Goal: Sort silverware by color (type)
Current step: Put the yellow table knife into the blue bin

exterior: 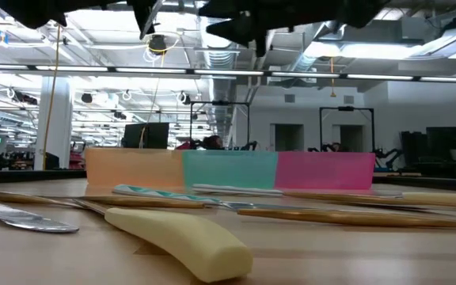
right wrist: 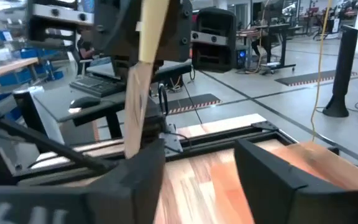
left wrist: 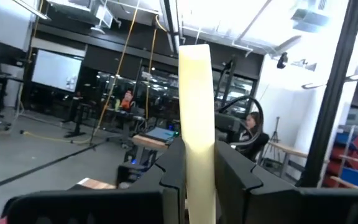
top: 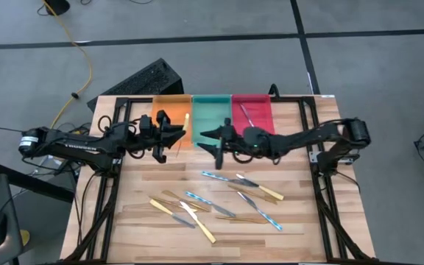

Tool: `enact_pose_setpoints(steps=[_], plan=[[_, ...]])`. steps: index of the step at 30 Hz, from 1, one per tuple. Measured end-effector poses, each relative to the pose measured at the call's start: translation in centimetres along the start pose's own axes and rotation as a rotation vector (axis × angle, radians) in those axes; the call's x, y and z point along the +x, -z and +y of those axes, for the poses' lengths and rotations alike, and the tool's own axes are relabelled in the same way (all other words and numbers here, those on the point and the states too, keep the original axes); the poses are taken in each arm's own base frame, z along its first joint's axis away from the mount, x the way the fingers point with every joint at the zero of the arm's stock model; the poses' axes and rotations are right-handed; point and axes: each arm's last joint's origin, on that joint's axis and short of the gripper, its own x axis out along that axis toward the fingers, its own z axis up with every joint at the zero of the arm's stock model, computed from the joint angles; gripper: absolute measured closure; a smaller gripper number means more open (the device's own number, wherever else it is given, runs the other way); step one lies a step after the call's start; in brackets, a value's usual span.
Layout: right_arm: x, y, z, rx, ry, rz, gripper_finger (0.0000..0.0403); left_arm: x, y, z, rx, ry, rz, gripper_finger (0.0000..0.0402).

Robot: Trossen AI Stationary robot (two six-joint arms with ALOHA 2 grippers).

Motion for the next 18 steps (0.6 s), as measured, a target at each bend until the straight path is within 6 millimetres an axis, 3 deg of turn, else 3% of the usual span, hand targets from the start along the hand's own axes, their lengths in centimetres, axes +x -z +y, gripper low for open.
enact_pose_setpoints(steps=[7, 18], plan=[[3.1, -0.1, 0.3, 0.030, -0.039, -0.003, 0.0102, 0.1, 0.3, 0.3, 0.010, -0.012, 0.024, 0.0361], [5.1, -0.8, 0.5, 0.031, -0.109, -0.001, 0.0097, 0.1, 0.4, 0.3, 0.039, -0.015, 0.030, 0.0361]])
